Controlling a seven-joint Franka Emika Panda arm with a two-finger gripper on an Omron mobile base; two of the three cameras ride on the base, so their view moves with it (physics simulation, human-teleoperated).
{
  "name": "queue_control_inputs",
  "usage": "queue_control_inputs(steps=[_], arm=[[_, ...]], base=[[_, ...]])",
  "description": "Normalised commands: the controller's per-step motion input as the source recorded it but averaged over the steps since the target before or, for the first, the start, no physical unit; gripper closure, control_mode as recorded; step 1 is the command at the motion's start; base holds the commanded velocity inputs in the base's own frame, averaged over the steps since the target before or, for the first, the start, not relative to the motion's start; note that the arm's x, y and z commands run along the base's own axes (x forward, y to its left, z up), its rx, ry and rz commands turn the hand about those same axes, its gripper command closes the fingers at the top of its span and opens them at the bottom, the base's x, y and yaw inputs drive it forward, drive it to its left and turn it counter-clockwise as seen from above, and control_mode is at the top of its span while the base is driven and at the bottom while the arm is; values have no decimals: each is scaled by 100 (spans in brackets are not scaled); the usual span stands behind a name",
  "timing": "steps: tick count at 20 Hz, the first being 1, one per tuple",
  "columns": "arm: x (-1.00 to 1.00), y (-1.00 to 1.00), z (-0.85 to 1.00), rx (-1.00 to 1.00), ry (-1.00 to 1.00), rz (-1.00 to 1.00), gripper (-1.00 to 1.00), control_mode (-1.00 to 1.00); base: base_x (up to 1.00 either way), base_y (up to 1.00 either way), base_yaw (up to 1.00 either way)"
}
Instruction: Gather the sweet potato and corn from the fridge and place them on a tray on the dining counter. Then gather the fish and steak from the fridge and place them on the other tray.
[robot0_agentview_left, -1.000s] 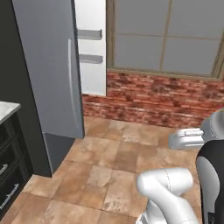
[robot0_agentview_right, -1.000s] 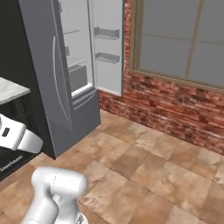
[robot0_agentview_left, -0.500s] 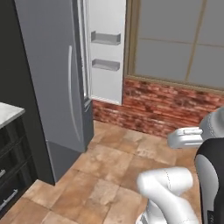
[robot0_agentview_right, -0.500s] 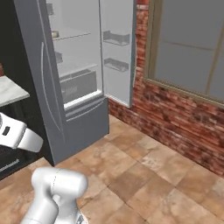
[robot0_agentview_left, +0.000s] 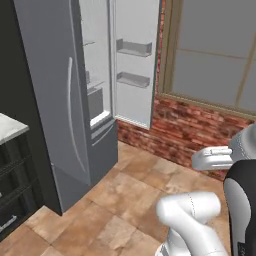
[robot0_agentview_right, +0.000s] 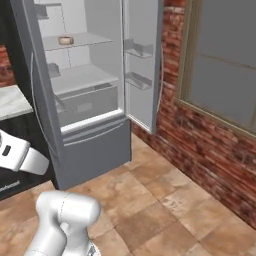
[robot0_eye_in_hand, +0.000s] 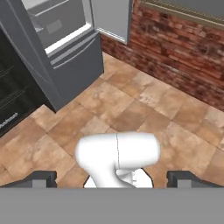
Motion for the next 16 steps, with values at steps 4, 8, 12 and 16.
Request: queue_control_inputs(steps=[4, 8, 12, 16], arm=[[0, 0, 0, 0, 0, 0, -100, 100], [0, 0, 0, 0, 0, 0, -100, 100], [0, 0, 0, 0, 0, 0, -100, 100], [0, 0, 0, 0, 0, 0, -100, 100]], base=[[42, -71, 36], [43, -70, 37], [46, -67, 37], [62, -59, 38]])
